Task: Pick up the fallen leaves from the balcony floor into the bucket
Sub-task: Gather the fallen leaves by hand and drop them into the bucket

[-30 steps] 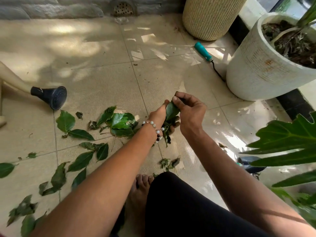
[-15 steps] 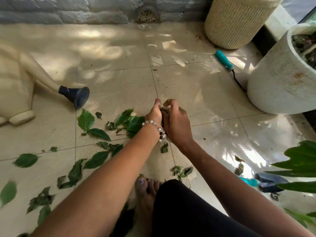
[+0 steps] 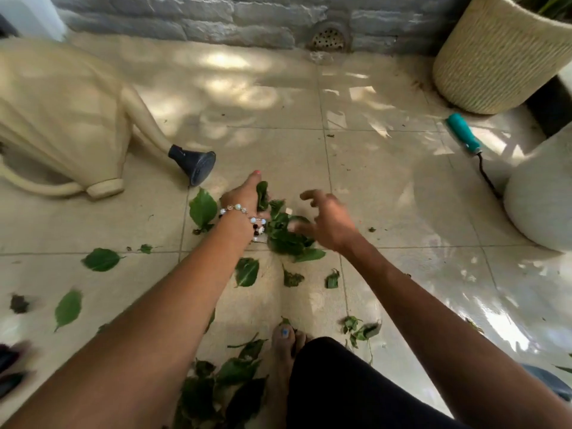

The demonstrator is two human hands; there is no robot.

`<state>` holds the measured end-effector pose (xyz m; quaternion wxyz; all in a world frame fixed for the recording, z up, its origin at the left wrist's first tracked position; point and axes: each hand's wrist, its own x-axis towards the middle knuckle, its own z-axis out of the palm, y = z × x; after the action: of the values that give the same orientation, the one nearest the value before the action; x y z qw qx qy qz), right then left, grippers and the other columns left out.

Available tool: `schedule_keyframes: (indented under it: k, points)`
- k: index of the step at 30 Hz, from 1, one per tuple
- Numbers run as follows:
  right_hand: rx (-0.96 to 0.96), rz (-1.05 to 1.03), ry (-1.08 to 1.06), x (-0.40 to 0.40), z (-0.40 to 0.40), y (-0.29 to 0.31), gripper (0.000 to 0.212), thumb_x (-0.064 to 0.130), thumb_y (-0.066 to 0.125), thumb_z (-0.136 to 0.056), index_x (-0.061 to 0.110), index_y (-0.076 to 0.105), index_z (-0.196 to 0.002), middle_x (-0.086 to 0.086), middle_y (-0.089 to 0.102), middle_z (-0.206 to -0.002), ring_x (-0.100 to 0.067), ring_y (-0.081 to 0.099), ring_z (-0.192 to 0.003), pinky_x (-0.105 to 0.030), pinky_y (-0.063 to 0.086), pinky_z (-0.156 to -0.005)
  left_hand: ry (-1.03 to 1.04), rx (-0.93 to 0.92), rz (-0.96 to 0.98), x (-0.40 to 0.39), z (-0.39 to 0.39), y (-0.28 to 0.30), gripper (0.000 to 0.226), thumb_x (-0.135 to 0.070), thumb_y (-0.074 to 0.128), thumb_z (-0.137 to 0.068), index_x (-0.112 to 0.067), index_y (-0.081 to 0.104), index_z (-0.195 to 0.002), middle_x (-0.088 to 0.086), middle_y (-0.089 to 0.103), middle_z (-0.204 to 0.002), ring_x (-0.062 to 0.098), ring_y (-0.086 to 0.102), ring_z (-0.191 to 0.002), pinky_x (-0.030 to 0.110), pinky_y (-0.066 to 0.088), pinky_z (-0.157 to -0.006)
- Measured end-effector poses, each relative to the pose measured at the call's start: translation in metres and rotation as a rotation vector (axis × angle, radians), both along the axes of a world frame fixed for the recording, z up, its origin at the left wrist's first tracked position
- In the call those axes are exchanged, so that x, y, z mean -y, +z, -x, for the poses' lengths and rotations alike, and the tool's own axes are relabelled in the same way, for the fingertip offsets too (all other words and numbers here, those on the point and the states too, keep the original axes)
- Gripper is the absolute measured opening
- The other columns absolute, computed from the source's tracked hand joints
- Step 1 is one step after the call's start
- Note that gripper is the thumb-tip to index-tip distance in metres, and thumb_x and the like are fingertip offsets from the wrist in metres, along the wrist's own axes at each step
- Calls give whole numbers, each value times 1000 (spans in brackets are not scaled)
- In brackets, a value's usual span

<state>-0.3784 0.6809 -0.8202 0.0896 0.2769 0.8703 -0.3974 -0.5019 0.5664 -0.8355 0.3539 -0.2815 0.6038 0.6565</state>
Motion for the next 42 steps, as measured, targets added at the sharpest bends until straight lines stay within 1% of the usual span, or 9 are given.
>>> schedule_keyframes:
  k: [3, 9, 19, 20, 22, 23, 30, 36, 42]
  points:
    - [227, -159, 235, 19, -2, -16, 101, 33, 85, -68, 33, 22, -148, -15, 27, -145, -36, 32, -131, -52, 42, -104, 48, -24, 17, 26, 16, -9, 30, -41, 68, -87, -14, 57, -79, 7, 62, -70, 13, 47, -41, 14, 37, -34]
    - [108, -205, 249, 24, 26, -19, 77, 22, 79, -76, 19, 39, -141, -13, 34, -138, -30, 44, -123, -37, 42, -104, 224, -13, 49, 56, 24, -25, 57, -41, 80, -74, -4, 63, -115, 17, 70, -102, 20, 51, -50, 17, 34, -34]
    - [341, -577, 859, 34, 64, -17, 133, 42, 88, -58, 53, -11, -146, 2, -23, -158, -46, -10, -143, -75, 29, -99, 216, 36, 103, 68, 28, -37, 70, -43, 82, -70, -8, 57, -125, 18, 62, -124, 34, 67, -101, 30, 52, -38]
    - [356, -580, 880, 33, 65, -16, 131, 40, 88, -59, 52, -9, -146, 3, -23, -159, -45, -9, -143, -74, 31, -99, 222, 36, 110, 68, 29, -39, 71, -43, 82, -70, -7, 57, -126, 18, 62, -125, 36, 65, -106, 31, 43, -60]
    - [353, -588, 881, 33, 65, -13, 124, 35, 86, -63, 48, -2, -149, 2, -17, -160, -43, -3, -144, -70, 32, -102, 227, 29, 100, 68, 29, -41, 72, -42, 83, -69, -6, 57, -127, 19, 61, -126, 38, 63, -110, 22, 45, -34]
    - [334, -590, 862, 32, 63, -13, 116, 31, 84, -68, 46, 4, -150, 0, -12, -161, -41, 1, -144, -67, 32, -104, 226, 27, 86, 67, 30, -42, 73, -42, 82, -69, -6, 56, -127, 19, 61, -126, 38, 65, -105, 34, 45, -59]
    - [-5, -542, 623, 21, 27, -29, 46, 17, 65, -89, 22, 56, -134, -5, 50, -138, -25, 45, -118, -30, 39, -98, 171, 14, 20, 52, 25, -39, 43, -41, 76, -78, -7, 63, -100, 17, 67, -106, 17, 48, -44, 16, 33, -35]
    - [-70, -219, 162, 12, 13, -31, 25, 7, 69, -85, 11, 70, -110, 4, 63, -102, -12, 60, -90, -19, 48, -79, 139, 16, 8, 35, 15, -32, 31, -37, 72, -85, -9, 58, -86, 12, 64, -83, 16, 46, -43, 14, 29, -33]
    - [-322, 1057, -659, -3, 16, -5, 12, -12, 58, -83, -2, 65, -85, -13, 71, -79, -25, 70, -77, -30, 60, -73, 156, 27, -37, 17, 11, -26, 32, -39, 72, -84, -11, 58, -91, 11, 64, -88, 15, 46, -44, 14, 29, -34]
